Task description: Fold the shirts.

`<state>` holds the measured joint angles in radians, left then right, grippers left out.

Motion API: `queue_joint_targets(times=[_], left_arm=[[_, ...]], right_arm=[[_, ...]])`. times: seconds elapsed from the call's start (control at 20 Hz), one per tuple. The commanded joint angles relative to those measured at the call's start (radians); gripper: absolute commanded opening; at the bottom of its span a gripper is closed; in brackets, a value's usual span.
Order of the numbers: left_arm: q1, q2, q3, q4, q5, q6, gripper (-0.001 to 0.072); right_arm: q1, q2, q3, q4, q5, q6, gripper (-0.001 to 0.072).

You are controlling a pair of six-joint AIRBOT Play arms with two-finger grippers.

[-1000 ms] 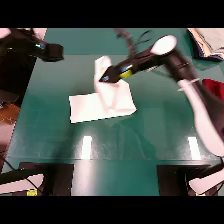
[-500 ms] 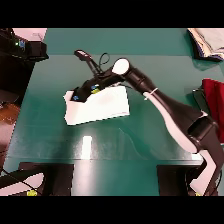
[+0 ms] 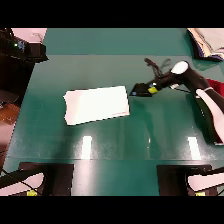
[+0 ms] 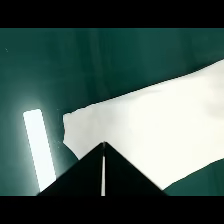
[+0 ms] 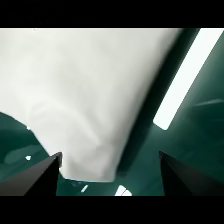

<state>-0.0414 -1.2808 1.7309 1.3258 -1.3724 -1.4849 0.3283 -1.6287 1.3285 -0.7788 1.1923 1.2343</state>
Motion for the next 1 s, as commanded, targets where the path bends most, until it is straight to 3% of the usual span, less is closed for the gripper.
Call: queue_joint_targets(times=[0.0,0.2,0.45,0.5,0.6,0.65,0.7,0.95], left_arm=[[0.000,-0.001,0.000,-0.006,0.028,-0.001,0.0027],[-0.003,-0.002,0.000,-0.027,0.038,0.000,0.0027],[-0.002,-0.002,0.000,-0.029,0.033,0.000,0.0027],[-0.002,-0.002,0.000,-0.029,0.030,0.000,0.0027],[-0.002,-0.002,0.000,-0.030,0.022,0.000,0.0027],[-0.002,-0.002,0.000,-0.032,0.017,0.000,0.0027],[-0.003,-0.002,0.000,-0.032,0.011,0.000,0.0027],[-0.003,-0.002,0.000,-0.109,0.000,0.000,0.0026]], right_arm=[[-0.113,-0.007,-0.135,0.124,-0.040,0.029,0.0712],[-0.050,-0.138,-0.107,0.265,-0.037,-0.005,0.0710],[0.130,-0.304,0.097,0.330,-0.013,-0.005,0.0706],[0.163,-0.330,0.139,0.340,-0.016,-0.005,0.0651],[0.208,-0.368,0.212,0.341,-0.013,-0.005,0.0422],[0.222,-0.382,0.245,0.340,-0.006,-0.005,0.0239],[0.227,-0.386,0.266,0.332,-0.002,-0.006,0.0009],[0.148,-0.290,0.277,0.274,-0.023,-0.023,0.0012]])
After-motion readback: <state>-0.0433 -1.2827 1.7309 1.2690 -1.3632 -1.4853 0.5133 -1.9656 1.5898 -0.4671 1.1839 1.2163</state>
